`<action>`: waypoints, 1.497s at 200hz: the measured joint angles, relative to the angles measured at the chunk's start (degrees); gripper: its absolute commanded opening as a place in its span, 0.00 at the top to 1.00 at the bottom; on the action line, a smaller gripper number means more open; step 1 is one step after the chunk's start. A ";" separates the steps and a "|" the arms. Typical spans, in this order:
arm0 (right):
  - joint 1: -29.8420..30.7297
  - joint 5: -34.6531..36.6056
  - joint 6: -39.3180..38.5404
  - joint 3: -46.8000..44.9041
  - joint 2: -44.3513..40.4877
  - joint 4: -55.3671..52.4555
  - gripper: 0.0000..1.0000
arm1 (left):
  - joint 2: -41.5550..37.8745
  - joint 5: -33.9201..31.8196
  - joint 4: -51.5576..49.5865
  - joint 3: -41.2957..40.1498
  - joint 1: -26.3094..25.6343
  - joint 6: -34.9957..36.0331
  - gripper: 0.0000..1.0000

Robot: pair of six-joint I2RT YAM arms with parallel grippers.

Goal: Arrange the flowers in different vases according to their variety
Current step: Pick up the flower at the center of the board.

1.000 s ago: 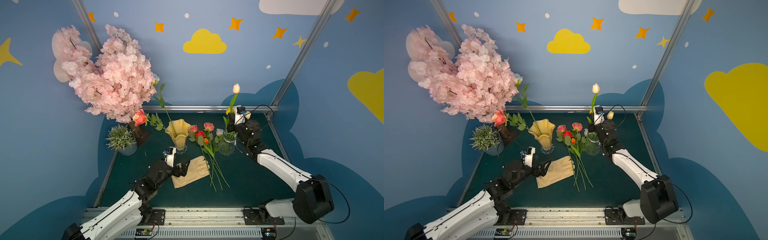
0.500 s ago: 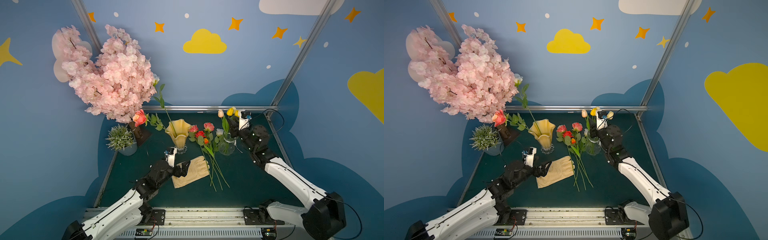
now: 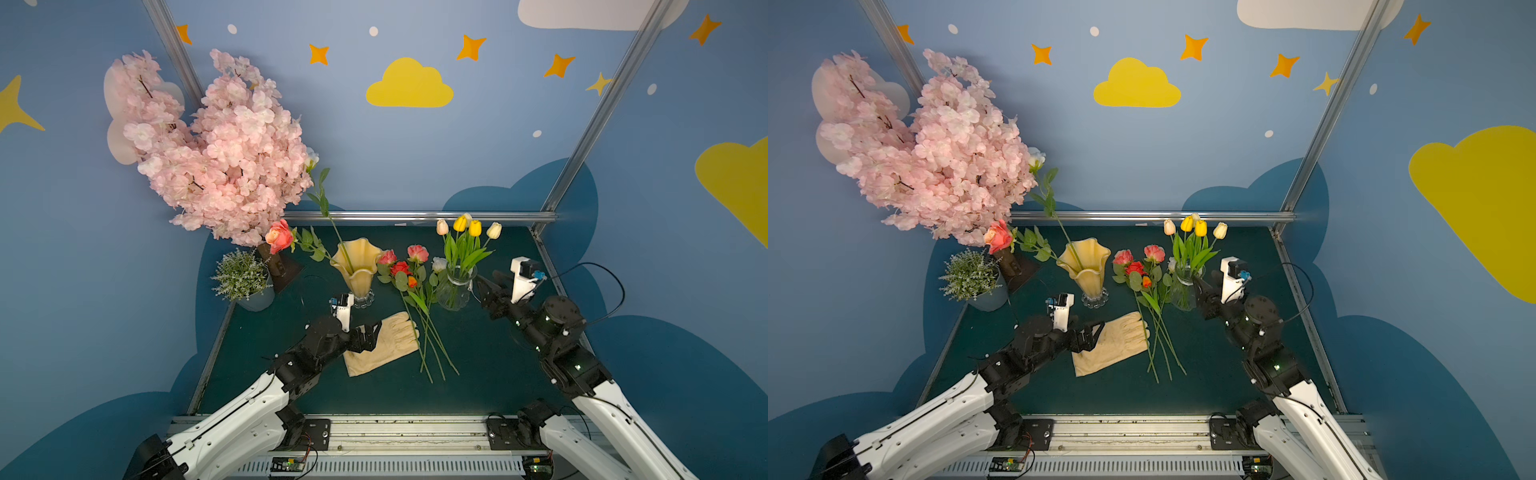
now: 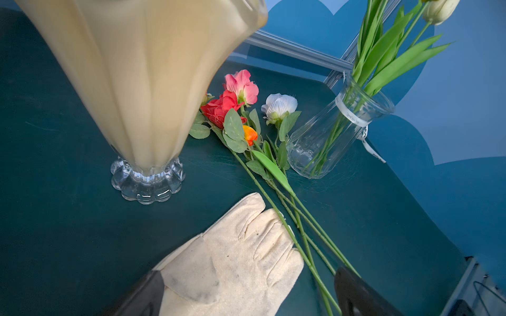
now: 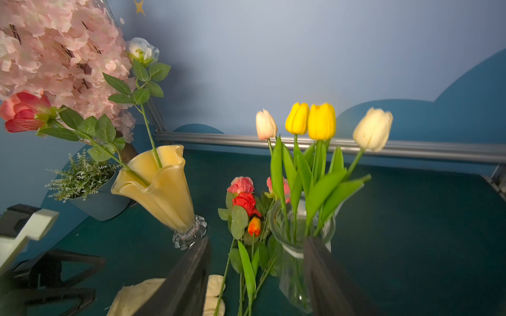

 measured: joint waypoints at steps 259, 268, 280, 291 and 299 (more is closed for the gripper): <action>-0.13 9.46 3.80 -18.86 -15.91 -0.55 0.14 | 60.41 -14.71 -18.12 46.27 -7.96 -21.99 0.57; -0.13 9.46 3.82 -18.86 -15.93 -0.55 0.14 | 61.68 -14.23 -18.10 46.71 -7.06 -21.97 0.58; -0.13 9.46 3.85 -18.86 -15.93 -0.55 0.14 | 63.12 -13.16 -17.97 47.08 -5.92 -21.97 0.59; -0.13 9.46 3.87 -18.86 -15.93 -0.55 0.14 | 64.37 -12.09 -17.90 47.60 -5.03 -21.99 0.60; -0.13 9.46 3.85 -18.86 -15.93 -0.52 0.14 | 65.24 -11.37 -17.70 48.06 -4.46 -21.99 0.61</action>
